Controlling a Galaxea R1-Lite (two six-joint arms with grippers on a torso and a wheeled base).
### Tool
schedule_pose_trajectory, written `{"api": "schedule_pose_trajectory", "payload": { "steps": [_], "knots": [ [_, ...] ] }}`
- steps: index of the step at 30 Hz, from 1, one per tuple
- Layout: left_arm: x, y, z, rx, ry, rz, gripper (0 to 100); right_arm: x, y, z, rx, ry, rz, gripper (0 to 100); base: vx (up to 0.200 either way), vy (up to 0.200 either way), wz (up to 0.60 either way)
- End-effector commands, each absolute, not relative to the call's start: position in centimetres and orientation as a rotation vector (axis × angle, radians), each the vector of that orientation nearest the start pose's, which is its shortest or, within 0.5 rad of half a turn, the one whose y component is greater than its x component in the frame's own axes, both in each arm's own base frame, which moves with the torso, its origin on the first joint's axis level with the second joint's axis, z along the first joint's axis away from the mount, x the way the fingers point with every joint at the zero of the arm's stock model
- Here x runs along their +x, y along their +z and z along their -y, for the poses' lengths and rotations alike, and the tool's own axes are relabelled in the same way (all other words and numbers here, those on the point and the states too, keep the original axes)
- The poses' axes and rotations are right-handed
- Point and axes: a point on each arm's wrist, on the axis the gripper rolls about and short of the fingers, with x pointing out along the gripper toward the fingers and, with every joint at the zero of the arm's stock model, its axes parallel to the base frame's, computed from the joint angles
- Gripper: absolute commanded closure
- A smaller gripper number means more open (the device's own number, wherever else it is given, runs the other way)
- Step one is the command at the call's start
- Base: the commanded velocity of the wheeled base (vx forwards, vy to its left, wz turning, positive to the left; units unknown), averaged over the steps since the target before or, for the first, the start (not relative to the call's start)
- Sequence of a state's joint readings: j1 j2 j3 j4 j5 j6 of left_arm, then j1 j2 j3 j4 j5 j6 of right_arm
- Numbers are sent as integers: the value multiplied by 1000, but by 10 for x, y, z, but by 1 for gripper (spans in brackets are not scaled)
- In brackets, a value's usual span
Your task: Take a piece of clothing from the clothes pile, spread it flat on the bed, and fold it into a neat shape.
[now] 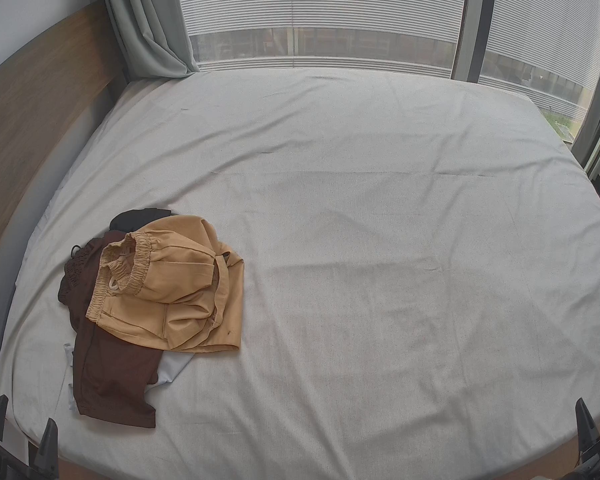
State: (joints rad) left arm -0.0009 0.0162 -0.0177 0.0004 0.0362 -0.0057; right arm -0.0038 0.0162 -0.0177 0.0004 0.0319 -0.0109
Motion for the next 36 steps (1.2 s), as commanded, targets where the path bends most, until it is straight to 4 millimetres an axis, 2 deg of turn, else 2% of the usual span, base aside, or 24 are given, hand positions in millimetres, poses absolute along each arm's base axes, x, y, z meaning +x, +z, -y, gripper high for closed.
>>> {"api": "schedule_pose_trajectory", "payload": {
  "steps": [1, 36],
  "knots": [
    [-23, 76, -1, -8, 37, -1, 0, -22, 76, -1, -12, 26, -8, 0, 0, 0, 0],
    [-23, 76, -1, -28, 37, 4, 0, -22, 76, -1, -11, 26, -9, 0, 0, 0, 0]
  ]
}}
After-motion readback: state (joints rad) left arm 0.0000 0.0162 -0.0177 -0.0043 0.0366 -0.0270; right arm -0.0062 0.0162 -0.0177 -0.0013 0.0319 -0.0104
